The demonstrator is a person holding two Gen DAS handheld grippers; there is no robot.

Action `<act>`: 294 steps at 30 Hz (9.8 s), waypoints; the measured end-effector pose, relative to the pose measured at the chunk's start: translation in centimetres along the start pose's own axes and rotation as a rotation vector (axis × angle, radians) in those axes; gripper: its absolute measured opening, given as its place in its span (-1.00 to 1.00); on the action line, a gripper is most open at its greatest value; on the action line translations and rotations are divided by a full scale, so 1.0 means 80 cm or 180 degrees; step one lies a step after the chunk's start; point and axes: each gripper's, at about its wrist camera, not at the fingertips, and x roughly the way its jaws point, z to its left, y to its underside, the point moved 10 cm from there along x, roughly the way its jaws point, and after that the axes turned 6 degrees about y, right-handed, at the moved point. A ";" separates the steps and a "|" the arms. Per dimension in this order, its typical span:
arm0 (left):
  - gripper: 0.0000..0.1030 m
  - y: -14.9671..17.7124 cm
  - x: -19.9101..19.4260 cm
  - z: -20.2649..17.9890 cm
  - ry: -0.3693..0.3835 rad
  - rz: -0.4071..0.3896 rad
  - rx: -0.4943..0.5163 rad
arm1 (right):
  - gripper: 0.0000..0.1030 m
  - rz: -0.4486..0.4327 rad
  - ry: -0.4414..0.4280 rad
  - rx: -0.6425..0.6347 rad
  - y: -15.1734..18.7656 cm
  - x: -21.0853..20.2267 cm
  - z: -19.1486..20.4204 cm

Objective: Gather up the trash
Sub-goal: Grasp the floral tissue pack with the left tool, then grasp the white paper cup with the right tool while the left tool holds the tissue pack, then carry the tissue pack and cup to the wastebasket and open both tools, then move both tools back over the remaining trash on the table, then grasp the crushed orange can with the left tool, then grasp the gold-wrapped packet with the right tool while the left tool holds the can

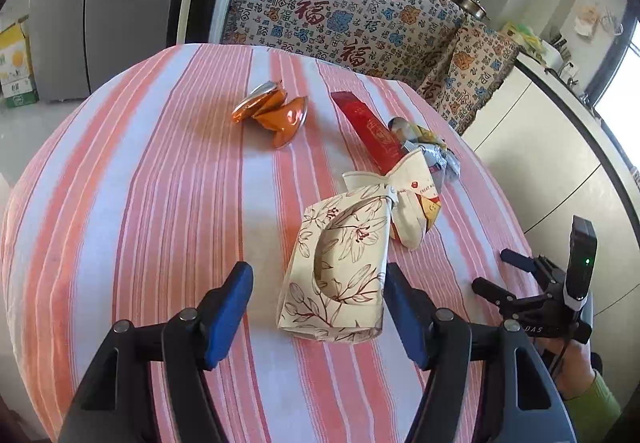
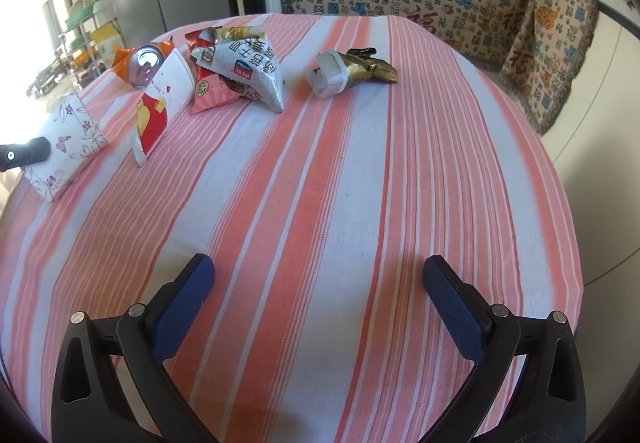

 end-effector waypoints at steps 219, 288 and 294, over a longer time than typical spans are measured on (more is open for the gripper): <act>0.99 -0.149 0.073 0.079 -0.0554 -0.0110 0.1028 | 0.99 0.0007 0.0121 0.0122 -0.005 0.009 -0.025; 0.05 0.043 0.024 -0.091 -0.0085 0.0175 0.0937 | 0.30 0.0458 -0.0452 -0.0212 0.028 -0.061 -0.023; 0.05 0.050 0.025 -0.107 -0.0143 0.0176 0.0975 | 0.43 0.0479 -0.0367 -0.0118 0.022 -0.054 -0.009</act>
